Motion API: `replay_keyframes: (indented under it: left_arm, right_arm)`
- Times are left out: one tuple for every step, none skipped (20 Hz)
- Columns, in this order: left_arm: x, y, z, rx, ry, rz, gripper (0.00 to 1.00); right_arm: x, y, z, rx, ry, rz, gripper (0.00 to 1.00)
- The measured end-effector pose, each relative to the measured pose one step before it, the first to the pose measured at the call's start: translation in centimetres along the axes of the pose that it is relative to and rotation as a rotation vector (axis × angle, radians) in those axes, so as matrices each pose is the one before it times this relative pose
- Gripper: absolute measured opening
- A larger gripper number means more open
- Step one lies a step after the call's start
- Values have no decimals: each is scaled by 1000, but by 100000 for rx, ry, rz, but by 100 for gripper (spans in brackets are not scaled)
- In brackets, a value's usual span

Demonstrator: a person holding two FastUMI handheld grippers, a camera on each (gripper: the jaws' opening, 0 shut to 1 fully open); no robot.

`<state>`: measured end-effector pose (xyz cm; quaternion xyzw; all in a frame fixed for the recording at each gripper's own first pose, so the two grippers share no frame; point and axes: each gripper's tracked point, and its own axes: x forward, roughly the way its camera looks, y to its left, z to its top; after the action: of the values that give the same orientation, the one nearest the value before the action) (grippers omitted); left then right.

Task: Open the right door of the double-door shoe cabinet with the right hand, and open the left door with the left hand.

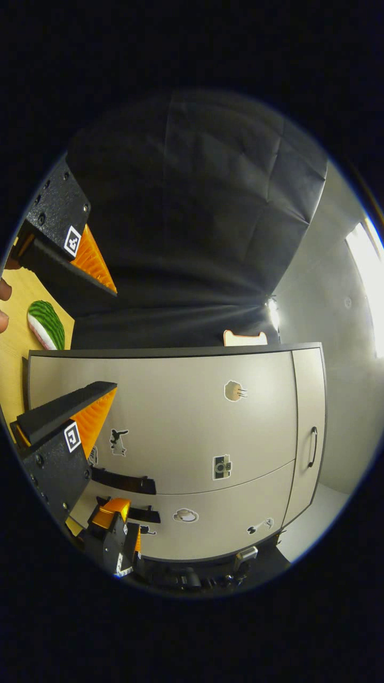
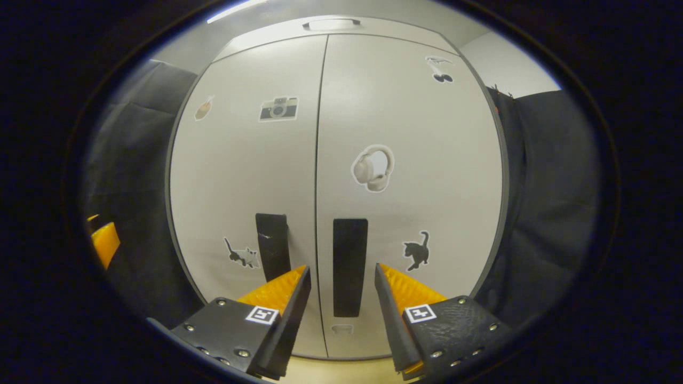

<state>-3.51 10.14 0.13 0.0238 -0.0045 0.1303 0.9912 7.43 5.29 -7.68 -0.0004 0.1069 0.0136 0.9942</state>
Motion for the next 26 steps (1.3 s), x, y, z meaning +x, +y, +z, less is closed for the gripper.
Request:
replay_keyframes:
  left_arm:
    - [21, 11, -21, 2, 312, 177, 99]
    - [0, -20, -61, -65, 211, 144, 96]
    - [92, 1, -35, -182, 291, 59, 96]
    - [33, -37, -76, -335, 239, -63, 99]
    - [-1, -10, -37, -295, 53, -105, 96]
    - [120, -19, 18, -214, -151, -79, 93]
    - [93, 31, 41, -119, -254, 131, 96]
    - [92, 40, 61, -14, -266, 94, 96]
    - [20, 8, 2, 71, -183, 76, 96]
    - [143, 68, 14, 62, -114, 145, 96]
    - [62, 83, -24, -40, -107, 44, 96]
    - [23, -35, -26, -138, -21, 25, 96]
    - [119, 93, 0, -58, -4, 43, 96]
    - [74, 87, -42, -5, 15, 18, 96]
    - [12, 81, -50, -12, 7, 97, 96]
    - [89, 113, -7, 44, 29, 218, 96]
    - [12, 116, -66, 37, 75, 160, 96]
    - [49, 77, -52, 27, 113, 51, 96]
    - [11, 13, -2, -99, 5, 4, 96]
    - [36, 37, 50, -66, -4, -6, 99]
    - [-30, -14, -17, -191, -92, -105, 96]
    - [7, -48, 0, -159, -22, -330, 96]
    - [-107, -17, 8, -95, 118, -134, 96]
    - [-43, -51, -72, -171, 236, -157, 96]
    - [-134, -69, -41, -233, 219, -296, 99]
    - [-118, -92, 40, -230, 88, -275, 96]
  right_arm:
    - [244, -30, -132, -119, 297, -423, 71]
    - [301, -10, -97, 43, 146, -270, 72]
    - [246, -48, -44, 91, 128, -575, 72]
    - [237, -71, -76, 264, 166, -358, 71]
    - [254, -102, -60, 312, 262, -863, 71]
    - [210, -37, -125, 487, 526, -300, 71]
    - [516, 110, -287, 576, 120, 122, 72]
    - [-174, -196, 359, 546, -227, -933, 60]
    - [258, -10, 175, 423, -417, -368, 49]
    - [210, -71, -54, 91, -20, -416, 50]
    - [199, -94, -141, -291, 716, -687, 49]
    - [156, -44, -150, -341, 497, -376, 49]
    - [117, 6, -99, -634, 238, 136, 49]
    - [251, 86, -71, 1334, -333, -207, 50]
    - [-178, -23, 90, -223, -443, -365, 36]
    - [317, 82, -148, -1573, 282, -481, 35]
    - [-825, 2, 231, 504, -951, 129, 35]
    - [925, 137, -148, 125, 55, -423, 31]
    - [-140, -75, 24, 246, -91, -67, 30]
    - [19, -45, -84, -306, 109, -207, 31]
    - [-20, -142, 70, 2187, -298, -293, 30]
    - [53, 147, -184, 702, 712, -404, 23]
    - [-44, -40, 53, -1094, 223, 268, 22]
    - [47, 1, 100, -996, -630, 642, 22]
    - [-150, -143, 0, 1353, -409, 771, 22]
    - [248, 157, -98, 214, -38, 358, 15]
